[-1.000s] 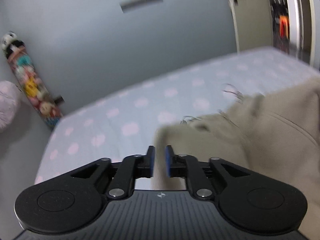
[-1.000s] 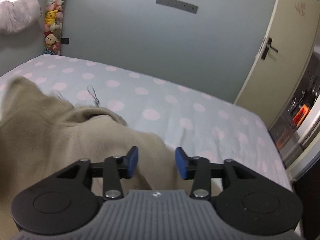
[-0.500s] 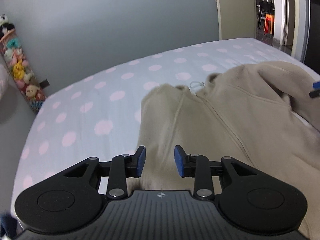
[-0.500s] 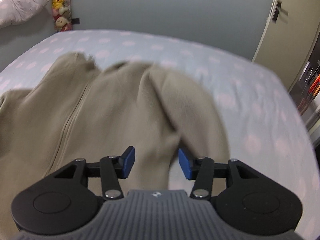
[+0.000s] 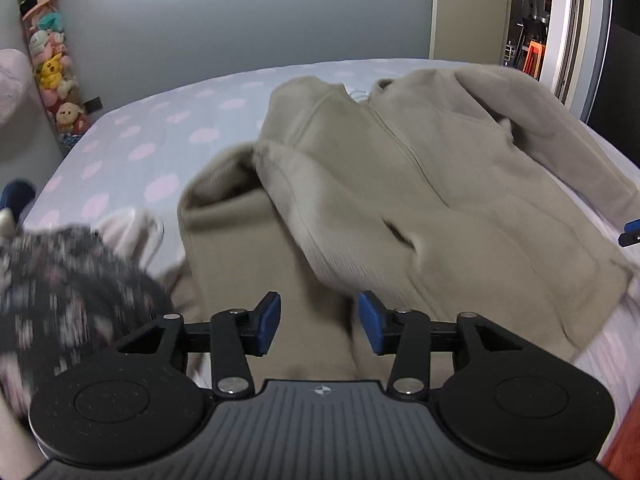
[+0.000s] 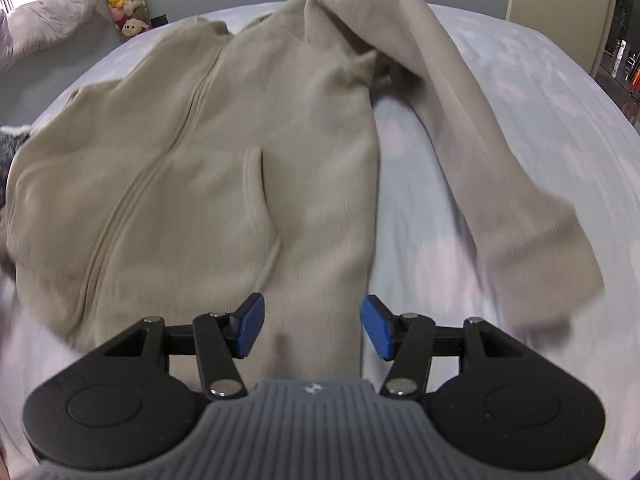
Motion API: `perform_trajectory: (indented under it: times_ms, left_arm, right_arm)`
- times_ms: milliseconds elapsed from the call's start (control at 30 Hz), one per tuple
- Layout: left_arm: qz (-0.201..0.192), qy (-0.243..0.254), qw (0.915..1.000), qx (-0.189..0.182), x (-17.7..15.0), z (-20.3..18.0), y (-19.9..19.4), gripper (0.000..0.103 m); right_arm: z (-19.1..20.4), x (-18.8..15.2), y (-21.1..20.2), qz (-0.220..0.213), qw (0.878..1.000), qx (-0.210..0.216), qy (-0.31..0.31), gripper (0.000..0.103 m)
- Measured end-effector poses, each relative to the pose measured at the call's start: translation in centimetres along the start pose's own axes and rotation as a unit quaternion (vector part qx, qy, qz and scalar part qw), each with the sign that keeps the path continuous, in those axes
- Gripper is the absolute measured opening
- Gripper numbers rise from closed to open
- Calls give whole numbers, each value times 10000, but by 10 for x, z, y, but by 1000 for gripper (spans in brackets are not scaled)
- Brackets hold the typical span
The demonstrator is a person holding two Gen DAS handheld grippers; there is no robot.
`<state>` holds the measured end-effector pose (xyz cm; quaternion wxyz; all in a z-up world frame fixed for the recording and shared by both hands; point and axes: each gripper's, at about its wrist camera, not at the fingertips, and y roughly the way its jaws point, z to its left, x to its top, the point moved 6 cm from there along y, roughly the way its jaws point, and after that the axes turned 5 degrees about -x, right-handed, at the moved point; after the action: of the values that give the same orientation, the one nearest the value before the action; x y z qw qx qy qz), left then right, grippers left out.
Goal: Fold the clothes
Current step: 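Lower the hoodie onto the bed and open both grippers, then pinch the hoodie sleeve cuff with the right gripper while the left gripper pinches the hem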
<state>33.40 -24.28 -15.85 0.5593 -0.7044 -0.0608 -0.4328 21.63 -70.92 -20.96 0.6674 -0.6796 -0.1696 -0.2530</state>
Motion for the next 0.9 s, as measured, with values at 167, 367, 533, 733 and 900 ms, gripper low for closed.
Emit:
perform_trajectory:
  times_ms: [167,367,533,733,900]
  left_arm:
    - [214,649,9976,123,-31,-40,0,42]
    - [447,581,9973,106,-55,-53,20,41]
    - [660,740,9947,269,-68,-51,31,41]
    - [601,622,9961,183,-70,-50,33,41]
    - [545,1015,9933,-112,-71,-70,35,41]
  right_arm:
    - [10,-36,-10,-9,9953,-420,-875,60]
    - [13,-56,3,-11,9922,-566,-1115,59]
    - [11,-44,12,-301,9963,-417,-694,29]
    - [12,-20,-21,-994,9901,-723,-680,12]
    - [-24,-2,-39,-1394,9789,-1475,-253,0]
